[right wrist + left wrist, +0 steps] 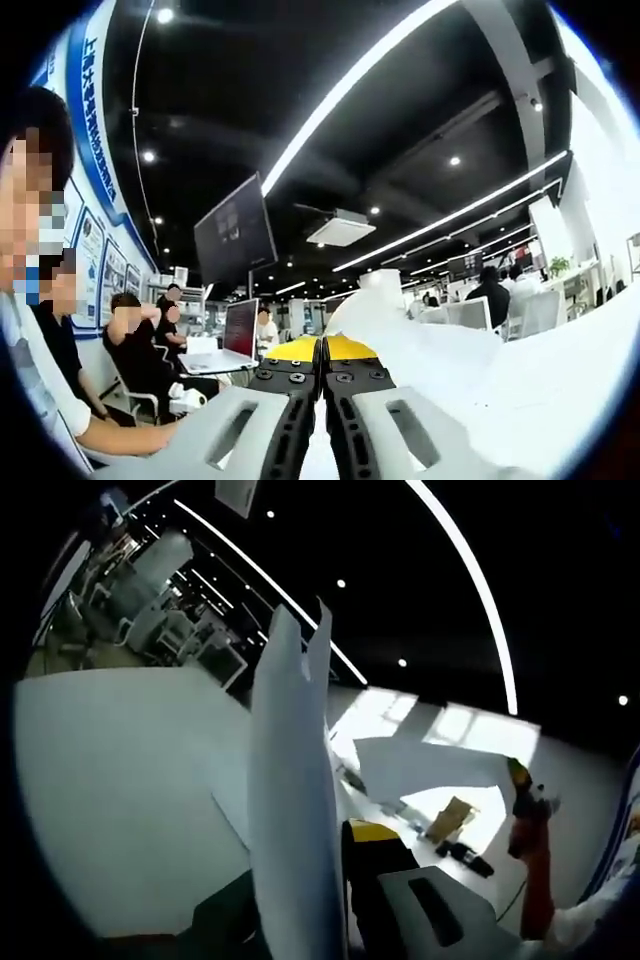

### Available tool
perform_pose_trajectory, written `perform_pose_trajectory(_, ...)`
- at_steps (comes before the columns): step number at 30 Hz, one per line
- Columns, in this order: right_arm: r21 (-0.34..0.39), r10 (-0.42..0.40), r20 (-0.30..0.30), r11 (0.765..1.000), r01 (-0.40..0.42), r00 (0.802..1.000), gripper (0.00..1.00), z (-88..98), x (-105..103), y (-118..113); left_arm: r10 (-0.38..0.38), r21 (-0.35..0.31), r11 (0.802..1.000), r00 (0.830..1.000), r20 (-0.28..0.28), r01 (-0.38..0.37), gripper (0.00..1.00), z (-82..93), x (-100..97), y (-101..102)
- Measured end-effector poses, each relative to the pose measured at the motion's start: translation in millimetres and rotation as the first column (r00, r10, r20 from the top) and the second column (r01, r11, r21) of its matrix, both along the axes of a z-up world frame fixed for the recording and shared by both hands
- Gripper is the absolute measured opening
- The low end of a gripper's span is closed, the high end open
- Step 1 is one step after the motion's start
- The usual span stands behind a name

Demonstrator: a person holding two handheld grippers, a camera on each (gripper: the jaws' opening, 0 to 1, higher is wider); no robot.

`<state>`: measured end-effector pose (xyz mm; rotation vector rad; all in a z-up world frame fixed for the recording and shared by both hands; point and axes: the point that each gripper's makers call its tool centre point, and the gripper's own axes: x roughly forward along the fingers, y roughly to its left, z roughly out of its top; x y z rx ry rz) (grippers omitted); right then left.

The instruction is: Organize the stack of printing papers by aligning and flattening the scattered papers on the table

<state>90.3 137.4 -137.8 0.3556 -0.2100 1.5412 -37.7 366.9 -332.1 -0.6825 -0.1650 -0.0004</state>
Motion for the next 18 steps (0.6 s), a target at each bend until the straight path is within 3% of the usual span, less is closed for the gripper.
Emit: perform_pose_trajectory(18,-0.012,0.026,-0.002,1.000,-0.026,1.000,0.00,-6.7,-8.3,11.7,0.007,-0.037,0.999,0.999,0.038,-0.006,0.06,4.4,-2.3,3.7)
